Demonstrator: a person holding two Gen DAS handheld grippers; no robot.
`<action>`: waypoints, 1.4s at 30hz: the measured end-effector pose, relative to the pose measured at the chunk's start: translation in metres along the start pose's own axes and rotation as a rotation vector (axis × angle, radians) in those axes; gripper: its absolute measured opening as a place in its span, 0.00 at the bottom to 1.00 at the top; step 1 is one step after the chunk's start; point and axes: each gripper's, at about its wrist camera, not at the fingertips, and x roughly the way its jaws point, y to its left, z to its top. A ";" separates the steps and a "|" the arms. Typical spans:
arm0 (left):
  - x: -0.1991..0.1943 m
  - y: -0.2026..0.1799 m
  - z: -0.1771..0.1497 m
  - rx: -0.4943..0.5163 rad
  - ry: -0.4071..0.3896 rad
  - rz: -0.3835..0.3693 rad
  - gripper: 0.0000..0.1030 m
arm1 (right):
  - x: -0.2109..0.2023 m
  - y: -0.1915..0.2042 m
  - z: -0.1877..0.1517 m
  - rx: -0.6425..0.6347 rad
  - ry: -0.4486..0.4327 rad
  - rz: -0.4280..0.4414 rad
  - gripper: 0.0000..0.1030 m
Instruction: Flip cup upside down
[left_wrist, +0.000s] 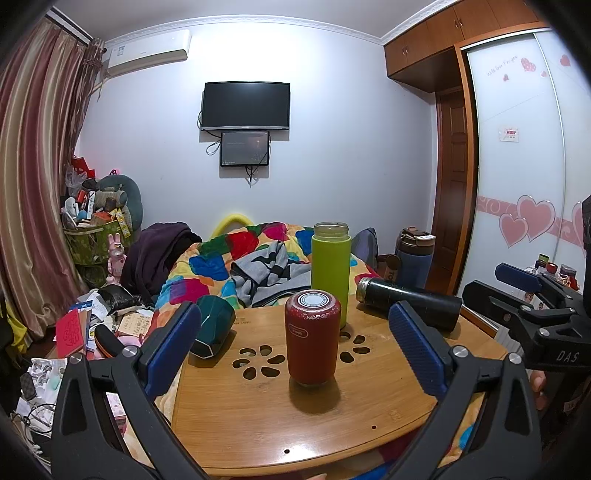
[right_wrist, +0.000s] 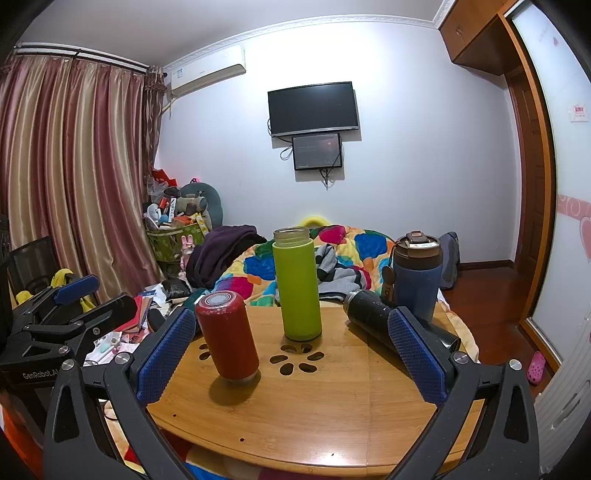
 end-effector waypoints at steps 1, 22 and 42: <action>0.000 0.000 0.000 0.000 0.000 0.000 1.00 | 0.000 0.000 0.000 -0.001 0.000 0.000 1.00; 0.001 -0.001 0.000 -0.002 0.001 -0.002 1.00 | 0.001 0.000 -0.001 -0.001 0.002 0.001 1.00; 0.001 -0.003 0.002 -0.002 -0.014 -0.019 1.00 | 0.001 0.001 -0.001 -0.001 0.004 0.001 1.00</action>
